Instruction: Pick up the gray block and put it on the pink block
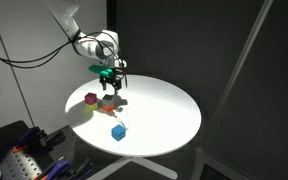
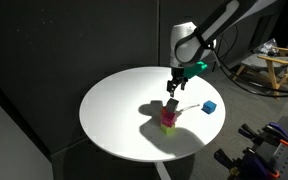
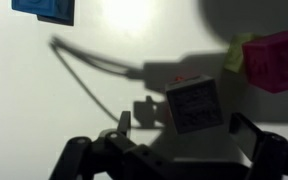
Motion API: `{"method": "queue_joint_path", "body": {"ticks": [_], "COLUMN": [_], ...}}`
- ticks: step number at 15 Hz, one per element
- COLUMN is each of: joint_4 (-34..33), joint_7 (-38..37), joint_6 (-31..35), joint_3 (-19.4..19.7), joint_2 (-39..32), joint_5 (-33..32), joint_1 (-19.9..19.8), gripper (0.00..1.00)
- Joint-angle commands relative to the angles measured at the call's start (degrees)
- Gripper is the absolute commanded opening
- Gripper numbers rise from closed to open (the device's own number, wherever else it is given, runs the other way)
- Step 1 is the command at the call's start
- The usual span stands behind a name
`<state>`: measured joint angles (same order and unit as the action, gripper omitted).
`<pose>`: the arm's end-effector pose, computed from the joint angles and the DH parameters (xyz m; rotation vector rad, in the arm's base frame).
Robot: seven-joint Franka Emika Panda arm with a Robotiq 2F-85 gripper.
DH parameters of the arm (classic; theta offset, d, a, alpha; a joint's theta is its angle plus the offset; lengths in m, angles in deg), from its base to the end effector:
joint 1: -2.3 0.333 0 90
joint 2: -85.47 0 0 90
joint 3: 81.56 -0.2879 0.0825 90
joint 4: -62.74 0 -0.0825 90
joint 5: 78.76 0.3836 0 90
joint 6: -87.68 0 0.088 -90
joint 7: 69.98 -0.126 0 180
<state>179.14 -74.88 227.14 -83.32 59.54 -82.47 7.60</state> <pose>0.5771 0.0709 0.1725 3.1056 0.1324 -0.0722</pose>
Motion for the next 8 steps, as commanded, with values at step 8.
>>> {"method": "queue_joint_path", "body": {"ticks": [8], "joint_4": [-1.78], "joint_7": [1.71], "joint_6": [0.04], "joint_3": [-0.4], "joint_2": [-1.79], "joint_5": [-2.05], "joint_1": [2.03], "gripper": [1.0]}}
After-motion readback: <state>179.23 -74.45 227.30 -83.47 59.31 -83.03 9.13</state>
